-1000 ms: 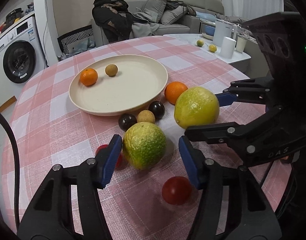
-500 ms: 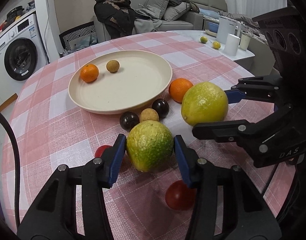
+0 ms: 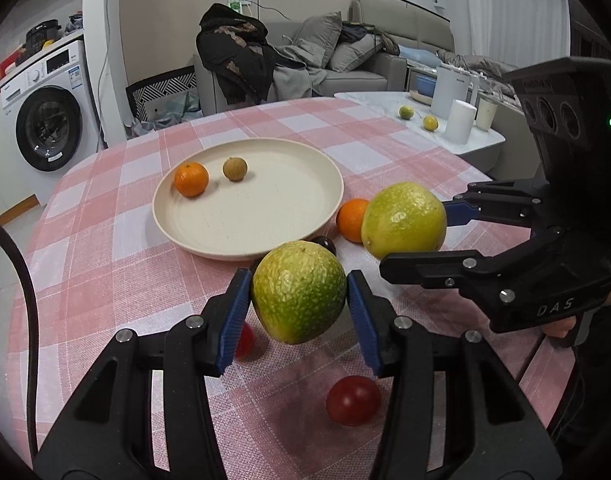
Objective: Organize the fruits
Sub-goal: 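Carry both citrus fruits onto the cream plate and open both tools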
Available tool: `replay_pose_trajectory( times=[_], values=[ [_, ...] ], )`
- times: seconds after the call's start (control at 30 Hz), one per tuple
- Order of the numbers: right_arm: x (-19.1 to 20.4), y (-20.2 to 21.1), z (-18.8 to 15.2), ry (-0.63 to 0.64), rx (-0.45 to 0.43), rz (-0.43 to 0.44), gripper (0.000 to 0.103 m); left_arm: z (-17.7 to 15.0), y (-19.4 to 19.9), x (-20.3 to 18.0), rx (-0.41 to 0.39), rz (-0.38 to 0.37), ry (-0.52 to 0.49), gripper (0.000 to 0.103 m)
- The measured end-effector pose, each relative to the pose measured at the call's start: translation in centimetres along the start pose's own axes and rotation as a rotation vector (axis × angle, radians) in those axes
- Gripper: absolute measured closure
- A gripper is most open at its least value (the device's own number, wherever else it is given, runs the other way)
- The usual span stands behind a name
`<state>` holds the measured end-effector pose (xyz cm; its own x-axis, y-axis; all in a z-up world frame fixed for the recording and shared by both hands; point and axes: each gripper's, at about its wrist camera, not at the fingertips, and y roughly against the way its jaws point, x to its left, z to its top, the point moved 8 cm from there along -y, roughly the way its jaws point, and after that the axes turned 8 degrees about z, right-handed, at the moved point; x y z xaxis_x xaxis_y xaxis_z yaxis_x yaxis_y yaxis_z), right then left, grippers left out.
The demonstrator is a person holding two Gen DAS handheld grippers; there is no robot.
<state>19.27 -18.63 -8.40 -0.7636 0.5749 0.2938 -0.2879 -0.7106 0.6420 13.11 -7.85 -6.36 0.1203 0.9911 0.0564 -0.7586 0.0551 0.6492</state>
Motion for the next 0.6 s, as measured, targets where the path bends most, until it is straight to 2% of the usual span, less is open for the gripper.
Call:
replay_pose_trajectory(
  times=[0.6],
  values=[
    [-1.4, 2.5, 3.4, -0.013, -0.123, -0.038, 0.046, 3.4, 1.9, 1.9, -0.086, 0.053, 0.067, 0.057]
  ],
)
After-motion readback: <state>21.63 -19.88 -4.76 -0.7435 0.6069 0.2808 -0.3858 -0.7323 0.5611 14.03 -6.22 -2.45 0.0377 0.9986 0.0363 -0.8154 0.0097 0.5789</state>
